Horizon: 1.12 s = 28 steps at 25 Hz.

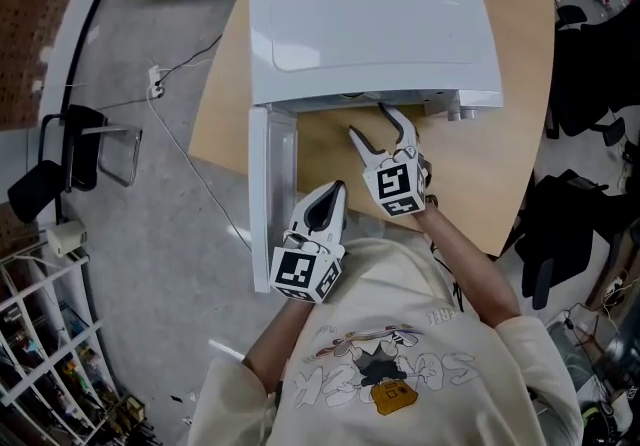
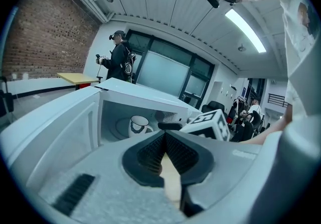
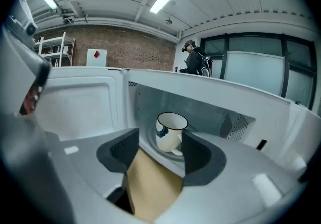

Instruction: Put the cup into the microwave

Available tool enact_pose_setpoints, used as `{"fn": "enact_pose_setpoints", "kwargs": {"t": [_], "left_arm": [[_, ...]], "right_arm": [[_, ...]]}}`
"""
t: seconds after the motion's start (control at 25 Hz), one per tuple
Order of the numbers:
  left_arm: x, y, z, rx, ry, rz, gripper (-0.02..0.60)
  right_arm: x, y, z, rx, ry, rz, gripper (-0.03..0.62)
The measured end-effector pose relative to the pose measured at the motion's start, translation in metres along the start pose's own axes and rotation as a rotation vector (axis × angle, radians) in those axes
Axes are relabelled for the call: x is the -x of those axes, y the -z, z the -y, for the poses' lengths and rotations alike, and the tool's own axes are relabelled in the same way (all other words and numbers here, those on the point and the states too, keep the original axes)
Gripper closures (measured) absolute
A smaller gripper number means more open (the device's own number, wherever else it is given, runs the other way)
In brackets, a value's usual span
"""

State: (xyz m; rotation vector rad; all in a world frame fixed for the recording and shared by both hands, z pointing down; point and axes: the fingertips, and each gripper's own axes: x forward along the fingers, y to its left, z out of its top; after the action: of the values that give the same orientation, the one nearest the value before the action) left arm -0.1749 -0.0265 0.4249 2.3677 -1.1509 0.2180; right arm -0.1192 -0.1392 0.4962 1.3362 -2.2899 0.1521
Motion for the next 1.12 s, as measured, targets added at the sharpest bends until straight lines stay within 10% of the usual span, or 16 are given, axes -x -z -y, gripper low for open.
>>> {"fn": "enact_pose_setpoints", "kwargs": {"t": [0.2, 1.12], "left_arm": [[-0.011, -0.001, 0.004, 0.011, -0.010, 0.013, 0.578], [-0.056, 0.022, 0.059, -0.059, 0.096, -0.061, 0.577]], "right_arm": [[0.061, 0.003, -0.009, -0.097, -0.037, 0.041, 0.589], [0.178, 0.065, 0.008, -0.277, 0.053, -0.031, 0.589]]}}
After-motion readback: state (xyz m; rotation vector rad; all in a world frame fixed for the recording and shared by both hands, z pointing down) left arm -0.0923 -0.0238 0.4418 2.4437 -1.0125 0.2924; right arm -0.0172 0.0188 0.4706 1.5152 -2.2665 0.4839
